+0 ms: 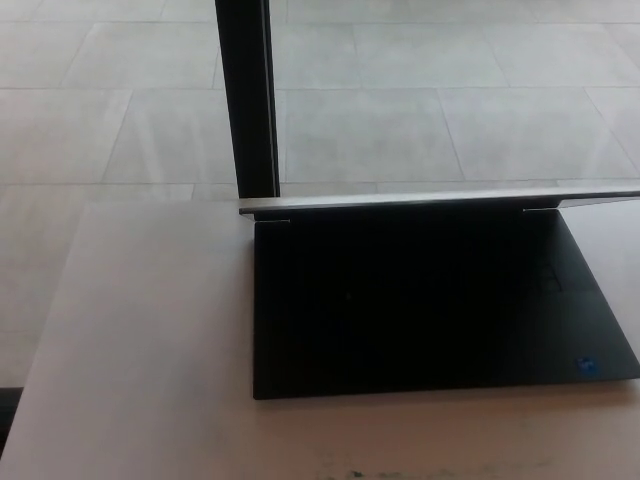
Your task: The robot uses its right hand to push down on the lid of a laptop kept in the middle of the desk to close it
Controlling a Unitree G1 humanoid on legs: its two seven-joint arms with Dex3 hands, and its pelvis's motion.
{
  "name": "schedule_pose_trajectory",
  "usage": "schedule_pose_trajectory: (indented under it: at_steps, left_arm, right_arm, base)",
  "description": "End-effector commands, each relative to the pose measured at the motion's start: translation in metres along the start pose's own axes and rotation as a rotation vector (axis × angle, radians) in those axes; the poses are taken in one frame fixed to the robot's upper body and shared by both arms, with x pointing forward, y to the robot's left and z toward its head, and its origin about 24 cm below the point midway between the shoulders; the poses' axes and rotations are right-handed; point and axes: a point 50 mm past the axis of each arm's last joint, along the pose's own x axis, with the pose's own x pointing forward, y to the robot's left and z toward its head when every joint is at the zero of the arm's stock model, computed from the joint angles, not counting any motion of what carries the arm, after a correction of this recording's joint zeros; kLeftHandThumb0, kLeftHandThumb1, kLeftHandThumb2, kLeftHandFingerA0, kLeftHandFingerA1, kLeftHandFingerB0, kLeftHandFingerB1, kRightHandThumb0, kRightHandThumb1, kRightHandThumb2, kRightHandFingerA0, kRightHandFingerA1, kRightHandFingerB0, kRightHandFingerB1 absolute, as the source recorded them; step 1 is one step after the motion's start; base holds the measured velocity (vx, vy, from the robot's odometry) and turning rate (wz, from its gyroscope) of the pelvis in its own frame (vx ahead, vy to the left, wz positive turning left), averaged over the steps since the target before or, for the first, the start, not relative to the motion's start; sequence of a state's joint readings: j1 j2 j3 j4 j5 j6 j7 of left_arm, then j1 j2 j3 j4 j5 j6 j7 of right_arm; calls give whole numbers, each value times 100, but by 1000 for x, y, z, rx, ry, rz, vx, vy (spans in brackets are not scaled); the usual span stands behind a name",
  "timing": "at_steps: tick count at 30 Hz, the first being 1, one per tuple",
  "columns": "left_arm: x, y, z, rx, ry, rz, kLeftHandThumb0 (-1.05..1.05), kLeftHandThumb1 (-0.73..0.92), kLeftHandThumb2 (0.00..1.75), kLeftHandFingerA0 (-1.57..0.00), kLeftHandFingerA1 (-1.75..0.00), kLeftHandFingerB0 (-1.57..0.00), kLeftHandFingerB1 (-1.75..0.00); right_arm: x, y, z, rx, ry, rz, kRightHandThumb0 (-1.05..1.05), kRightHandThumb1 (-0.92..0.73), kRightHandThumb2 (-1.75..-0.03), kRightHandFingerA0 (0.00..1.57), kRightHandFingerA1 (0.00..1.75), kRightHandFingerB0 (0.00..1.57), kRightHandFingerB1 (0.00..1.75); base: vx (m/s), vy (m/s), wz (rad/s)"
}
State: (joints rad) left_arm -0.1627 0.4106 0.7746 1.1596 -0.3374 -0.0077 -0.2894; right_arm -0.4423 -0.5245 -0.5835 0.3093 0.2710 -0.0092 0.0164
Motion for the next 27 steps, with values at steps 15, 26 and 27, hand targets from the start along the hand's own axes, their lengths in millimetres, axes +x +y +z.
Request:
schedule_pose_trajectory:
  at_steps: [15,26,27]
  left_arm:
    - [-2,9,9,-77,-35,-8,-105,58,112,-19,-50,-12,-43]
    - [-2,8,8,-77,-33,-13,-105,58,112,-18,-49,-11,-42]
    - [-2,8,8,-77,-33,-13,-105,58,112,-18,-49,-11,-42]
  right_arm:
    - [-29,159,16,-705,-255,897,-91,-92,-67,21,38,27,28]
    - [-42,178,-3,-924,-311,1040,-89,-92,-69,21,49,22,30]
    - [-41,178,-3,-925,-311,1040,-89,-92,-69,21,49,22,30]
  base:
    - [0,0,0]
    - [0,0,0]
    - [0,0,0]
